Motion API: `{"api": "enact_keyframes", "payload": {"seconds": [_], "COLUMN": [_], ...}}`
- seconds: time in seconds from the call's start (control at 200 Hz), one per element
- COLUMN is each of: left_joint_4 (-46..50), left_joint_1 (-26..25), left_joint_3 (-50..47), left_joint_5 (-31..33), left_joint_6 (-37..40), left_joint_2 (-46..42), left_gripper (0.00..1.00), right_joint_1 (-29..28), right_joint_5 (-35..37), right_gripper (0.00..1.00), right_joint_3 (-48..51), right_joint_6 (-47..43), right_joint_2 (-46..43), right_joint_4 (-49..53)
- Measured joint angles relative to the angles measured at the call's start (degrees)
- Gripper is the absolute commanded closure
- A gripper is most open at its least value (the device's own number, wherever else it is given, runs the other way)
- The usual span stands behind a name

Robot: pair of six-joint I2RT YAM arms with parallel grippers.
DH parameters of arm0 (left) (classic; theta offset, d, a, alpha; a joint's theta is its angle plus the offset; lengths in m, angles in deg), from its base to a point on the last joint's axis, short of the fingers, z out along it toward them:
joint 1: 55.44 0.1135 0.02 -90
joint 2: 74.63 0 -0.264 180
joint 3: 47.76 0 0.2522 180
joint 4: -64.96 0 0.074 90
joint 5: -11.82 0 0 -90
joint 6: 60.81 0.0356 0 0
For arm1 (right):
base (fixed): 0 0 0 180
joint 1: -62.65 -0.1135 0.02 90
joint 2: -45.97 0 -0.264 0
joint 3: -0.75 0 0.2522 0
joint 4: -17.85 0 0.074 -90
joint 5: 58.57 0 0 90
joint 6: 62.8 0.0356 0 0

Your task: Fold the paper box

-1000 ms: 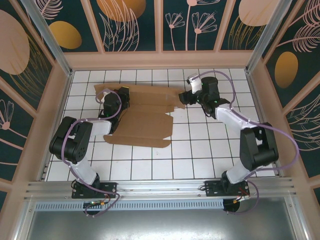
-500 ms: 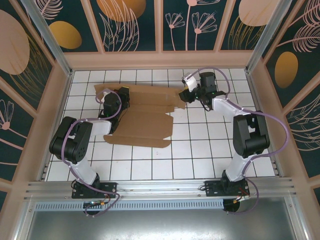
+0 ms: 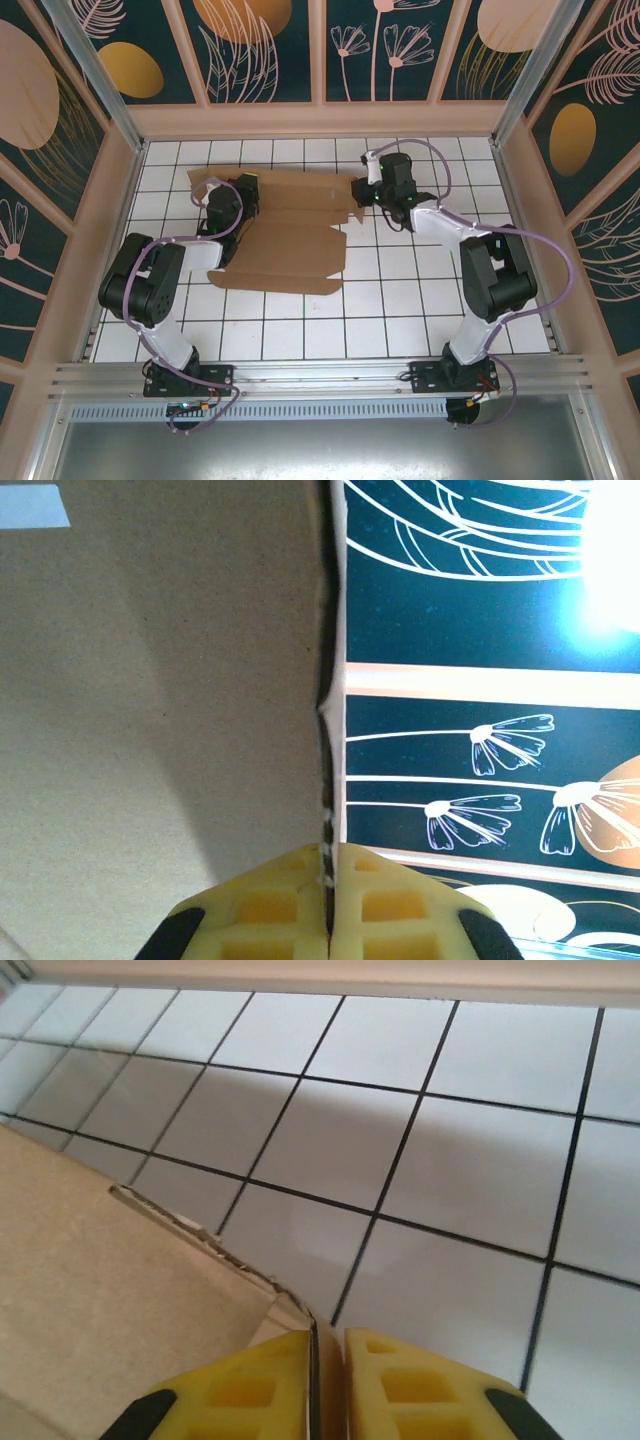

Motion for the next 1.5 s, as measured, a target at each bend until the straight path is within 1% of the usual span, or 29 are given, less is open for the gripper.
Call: {"api": "enact_keyframes", "payload": {"seconds": [0.115, 0.245, 0.355, 0.455, 0.54, 0.596, 0.721, 0.841, 0.926, 1.066, 1.251, 1.316, 1.391, 1.501], "left_joint_4": [0.00, 0.00, 0.17, 0.37, 0.81, 0.90, 1.73, 2.54, 2.54, 2.21, 1.62, 1.60, 1.57, 1.60], "left_joint_1": [0.04, 0.09, 0.44, 0.48, 0.35, 0.33, 0.24, -0.02, -0.04, -0.04, -0.07, -0.07, -0.07, -0.07], "left_joint_3": [0.00, 0.02, 0.24, 0.26, 0.26, 0.26, 0.22, 0.02, -0.15, -0.96, -1.36, -1.40, -1.40, -1.40], "left_joint_5": [-0.44, -0.35, -0.11, 0.02, -0.13, -0.20, -0.22, -0.26, -0.48, -0.63, -0.63, -0.63, -0.63, -0.63], "left_joint_6": [-0.02, -0.02, -0.02, -0.02, -0.02, -0.02, 0.20, 1.14, 1.49, 1.53, 1.92, 1.97, 2.03, 2.14], "left_joint_2": [0.00, -0.04, -0.04, -0.11, -0.15, -0.24, -0.83, -1.38, -1.49, -2.01, -2.08, -2.08, -2.08, -2.08], "left_gripper": [1.00, 1.00, 1.00, 1.00, 1.00, 1.00, 1.00, 1.00, 1.00, 1.00, 1.00, 1.00, 1.00, 1.00], "right_joint_1": [-0.70, -1.81, -1.86, -1.36, -0.31, 0.22, 1.60, 3.41, 4.39, 5.79, 7.26, 7.98, 8.59, 8.61], "right_joint_5": [0.22, 1.33, 1.44, 0.72, -1.79, -3.50, -6.62, -8.92, -9.70, -8.92, -3.87, -2.73, -1.77, -3.04], "right_gripper": [0.80, 0.75, 0.68, 0.60, 0.53, 0.51, 0.47, 0.44, 0.44, 0.55, 0.71, 0.74, 0.78, 0.82], "right_joint_3": [6.84, 10.45, 11.39, 14.05, 16.48, 17.35, 18.62, 18.73, 18.73, 18.75, 18.75, 18.60, 17.00, 13.46], "right_joint_6": [14.64, 26.08, 33.16, 38.75, 42.21, 43.58, 43.41, 39.85, 36.63, 31.19, 25.53, 23.93, 21.92, 20.00], "right_joint_2": [-2.67, -3.39, -3.39, -3.39, -3.39, -3.39, -4.87, -8.50, -11.13, -14.14, -14.60, -13.14, -9.40, -2.49], "right_joint_4": [-8.44, -14.91, -17.81, -22.51, -27.04, -29.51, -31.23, -30.23, -28.48, -23.23, -14.78, -13.18, -10.93, -9.25]}}
